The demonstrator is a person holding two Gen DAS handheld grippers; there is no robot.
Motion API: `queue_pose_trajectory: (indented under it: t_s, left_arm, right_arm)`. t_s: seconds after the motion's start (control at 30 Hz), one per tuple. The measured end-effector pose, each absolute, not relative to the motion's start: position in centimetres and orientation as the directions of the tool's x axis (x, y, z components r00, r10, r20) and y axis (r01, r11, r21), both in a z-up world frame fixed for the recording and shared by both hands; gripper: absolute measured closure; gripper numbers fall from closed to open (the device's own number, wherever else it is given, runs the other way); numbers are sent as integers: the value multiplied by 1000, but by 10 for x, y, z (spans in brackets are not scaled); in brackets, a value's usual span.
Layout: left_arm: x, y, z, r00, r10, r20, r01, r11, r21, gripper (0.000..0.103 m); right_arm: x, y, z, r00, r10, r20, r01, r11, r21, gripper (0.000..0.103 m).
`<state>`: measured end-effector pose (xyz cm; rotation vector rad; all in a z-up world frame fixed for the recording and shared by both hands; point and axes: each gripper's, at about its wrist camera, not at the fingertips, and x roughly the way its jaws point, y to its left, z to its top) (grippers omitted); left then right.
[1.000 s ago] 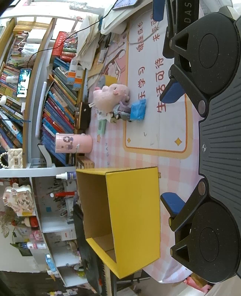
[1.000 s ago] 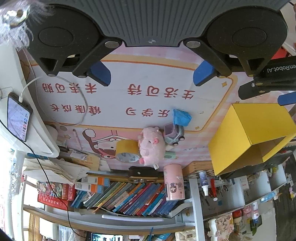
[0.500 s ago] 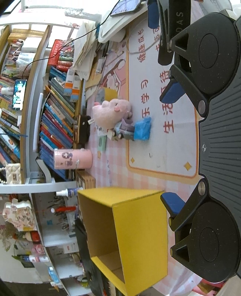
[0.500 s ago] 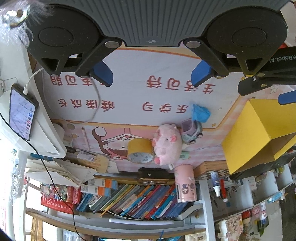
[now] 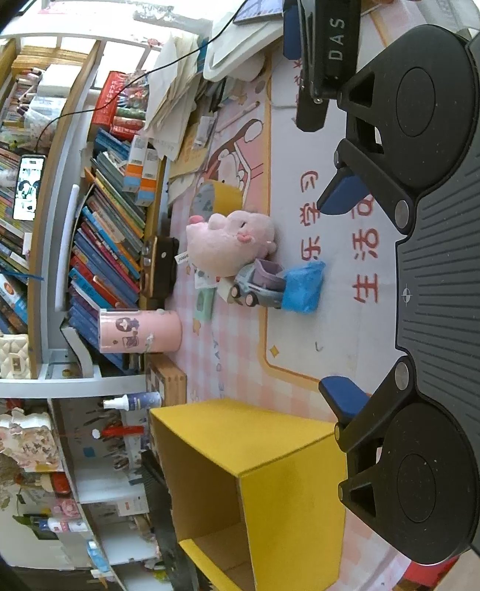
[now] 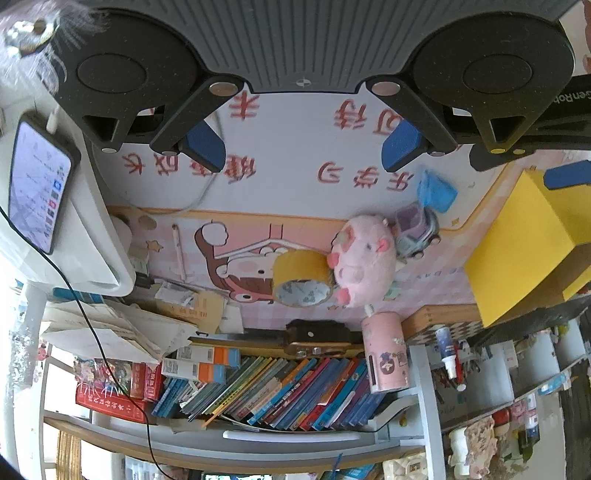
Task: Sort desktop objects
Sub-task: 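Lower the left tool onto the blue plastic bag and close it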
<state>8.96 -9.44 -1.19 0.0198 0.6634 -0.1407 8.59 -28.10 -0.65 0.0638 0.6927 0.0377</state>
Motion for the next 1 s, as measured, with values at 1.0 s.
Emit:
queue_pose_trajectory:
  t_s: [1.0]
  left_arm:
    - [166, -120, -40, 709, -94, -699, 115, 993, -18, 45]
  right_arm:
    - [150, -302, -6, 763, 129, -633, -76, 991, 110, 10]
